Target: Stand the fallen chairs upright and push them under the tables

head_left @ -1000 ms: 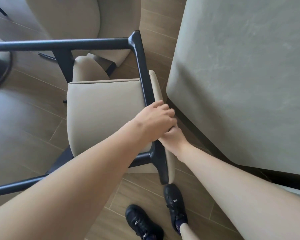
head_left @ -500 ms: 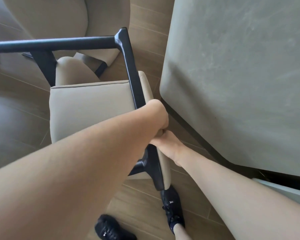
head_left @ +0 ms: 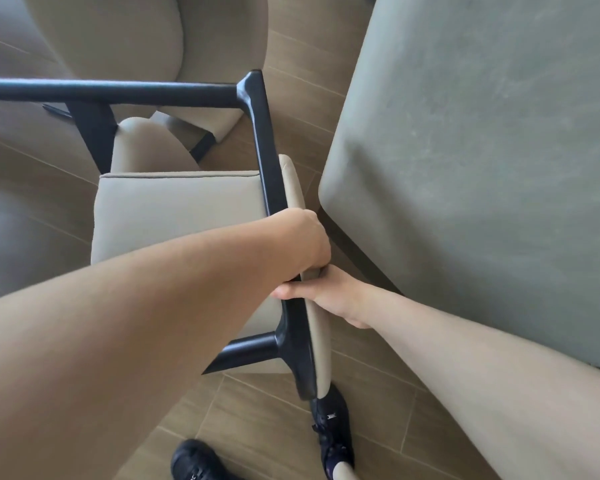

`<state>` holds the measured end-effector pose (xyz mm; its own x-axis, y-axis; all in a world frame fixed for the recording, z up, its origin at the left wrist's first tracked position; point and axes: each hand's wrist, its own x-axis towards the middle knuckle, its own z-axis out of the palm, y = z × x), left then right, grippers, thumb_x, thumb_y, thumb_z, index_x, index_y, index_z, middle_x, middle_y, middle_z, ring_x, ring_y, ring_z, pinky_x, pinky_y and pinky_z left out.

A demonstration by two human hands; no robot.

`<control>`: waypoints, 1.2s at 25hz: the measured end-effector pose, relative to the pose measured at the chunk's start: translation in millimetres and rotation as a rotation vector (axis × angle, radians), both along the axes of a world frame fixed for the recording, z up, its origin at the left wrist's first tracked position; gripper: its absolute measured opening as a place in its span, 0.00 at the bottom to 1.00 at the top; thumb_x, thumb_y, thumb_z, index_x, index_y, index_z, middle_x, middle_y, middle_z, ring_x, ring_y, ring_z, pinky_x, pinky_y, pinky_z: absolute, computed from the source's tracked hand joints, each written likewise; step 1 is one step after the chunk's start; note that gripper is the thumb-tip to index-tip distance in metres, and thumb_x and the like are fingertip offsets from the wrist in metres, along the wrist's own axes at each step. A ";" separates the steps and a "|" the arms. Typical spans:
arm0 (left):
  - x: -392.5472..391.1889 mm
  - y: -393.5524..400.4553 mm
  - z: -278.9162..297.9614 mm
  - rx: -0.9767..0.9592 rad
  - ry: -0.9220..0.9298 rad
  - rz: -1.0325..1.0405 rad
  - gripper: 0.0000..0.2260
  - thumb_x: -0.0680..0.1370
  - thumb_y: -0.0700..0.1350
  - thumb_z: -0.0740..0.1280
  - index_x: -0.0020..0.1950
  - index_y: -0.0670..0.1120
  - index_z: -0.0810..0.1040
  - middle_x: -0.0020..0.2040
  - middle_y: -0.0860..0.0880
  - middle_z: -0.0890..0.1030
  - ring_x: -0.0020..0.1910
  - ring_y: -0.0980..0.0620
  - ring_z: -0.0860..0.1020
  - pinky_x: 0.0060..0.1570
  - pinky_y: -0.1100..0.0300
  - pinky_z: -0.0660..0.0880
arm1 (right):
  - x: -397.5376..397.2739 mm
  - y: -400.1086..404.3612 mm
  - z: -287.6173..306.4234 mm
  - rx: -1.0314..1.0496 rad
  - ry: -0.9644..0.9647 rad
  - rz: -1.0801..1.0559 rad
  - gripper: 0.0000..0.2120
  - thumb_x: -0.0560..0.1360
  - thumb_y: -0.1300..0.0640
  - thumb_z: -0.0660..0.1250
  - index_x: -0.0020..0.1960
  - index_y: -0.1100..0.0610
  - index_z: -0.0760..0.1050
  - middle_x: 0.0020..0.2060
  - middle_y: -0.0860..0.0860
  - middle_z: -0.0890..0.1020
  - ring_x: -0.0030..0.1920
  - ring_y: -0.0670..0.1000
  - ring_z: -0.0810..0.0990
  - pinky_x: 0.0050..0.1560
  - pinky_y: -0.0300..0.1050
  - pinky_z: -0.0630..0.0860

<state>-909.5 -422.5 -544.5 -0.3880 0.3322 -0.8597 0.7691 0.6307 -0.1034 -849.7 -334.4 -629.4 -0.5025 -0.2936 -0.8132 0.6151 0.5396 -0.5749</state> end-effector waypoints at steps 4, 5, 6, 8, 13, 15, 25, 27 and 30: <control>6.2 -36.2 38.0 -0.011 -0.001 0.018 0.22 0.75 0.49 0.74 0.67 0.47 0.75 0.59 0.46 0.81 0.58 0.43 0.80 0.63 0.48 0.77 | -0.6 -35.7 43.5 0.003 0.045 0.059 0.45 0.54 0.33 0.79 0.68 0.47 0.74 0.64 0.43 0.78 0.66 0.47 0.74 0.66 0.46 0.68; 8.1 -48.0 49.5 -0.028 0.008 -0.025 0.24 0.74 0.50 0.75 0.68 0.48 0.75 0.60 0.46 0.81 0.58 0.43 0.80 0.63 0.47 0.77 | 1.2 -48.7 57.9 0.001 0.055 0.067 0.45 0.55 0.33 0.79 0.68 0.47 0.74 0.64 0.43 0.78 0.65 0.47 0.74 0.65 0.46 0.69; 10.6 -62.1 63.2 -0.025 0.019 -0.040 0.25 0.74 0.51 0.75 0.68 0.48 0.75 0.61 0.46 0.81 0.58 0.42 0.80 0.63 0.46 0.77 | 3.3 -64.3 73.6 0.011 0.062 0.080 0.45 0.55 0.33 0.79 0.68 0.47 0.74 0.63 0.44 0.79 0.64 0.47 0.74 0.62 0.46 0.70; 14.4 -94.6 83.1 0.009 0.035 -0.076 0.26 0.74 0.51 0.75 0.69 0.48 0.74 0.64 0.47 0.79 0.63 0.41 0.77 0.64 0.45 0.76 | 5.7 -95.3 103.7 0.048 0.065 0.100 0.46 0.52 0.32 0.78 0.66 0.47 0.74 0.59 0.44 0.80 0.60 0.48 0.76 0.55 0.46 0.74; 28.7 -191.7 133.5 0.110 0.101 -0.029 0.26 0.73 0.48 0.74 0.69 0.51 0.72 0.67 0.48 0.76 0.70 0.41 0.72 0.68 0.42 0.71 | 16.8 -183.5 171.9 0.081 0.094 0.178 0.39 0.48 0.30 0.75 0.57 0.43 0.75 0.54 0.44 0.81 0.54 0.48 0.78 0.42 0.45 0.73; 34.2 -225.2 152.1 0.121 0.125 -0.013 0.28 0.72 0.49 0.75 0.70 0.51 0.71 0.68 0.49 0.75 0.71 0.42 0.70 0.69 0.42 0.70 | 19.2 -220.0 195.2 0.096 0.092 0.185 0.39 0.47 0.30 0.75 0.55 0.43 0.75 0.55 0.46 0.80 0.54 0.50 0.78 0.44 0.47 0.75; 76.8 -394.7 214.2 0.200 0.255 0.024 0.36 0.70 0.54 0.80 0.73 0.49 0.68 0.73 0.52 0.72 0.76 0.49 0.65 0.77 0.53 0.59 | 28.9 -404.6 278.4 0.077 0.290 0.334 0.24 0.72 0.73 0.72 0.63 0.79 0.67 0.60 0.76 0.73 0.38 0.61 0.72 0.20 0.33 0.70; 82.5 -432.9 225.5 0.192 0.252 0.028 0.37 0.69 0.52 0.81 0.72 0.48 0.67 0.73 0.52 0.71 0.76 0.50 0.64 0.77 0.56 0.57 | 26.6 -461.0 285.8 0.153 0.378 0.370 0.29 0.70 0.74 0.74 0.63 0.84 0.63 0.61 0.77 0.72 0.37 0.56 0.71 0.27 0.29 0.72; 97.6 -497.3 244.2 0.239 0.297 0.055 0.37 0.68 0.53 0.81 0.72 0.49 0.67 0.73 0.53 0.71 0.76 0.51 0.63 0.77 0.57 0.55 | 33.5 -543.7 301.4 0.331 0.191 0.408 0.53 0.59 0.62 0.82 0.75 0.71 0.56 0.62 0.63 0.74 0.55 0.62 0.74 0.62 0.55 0.71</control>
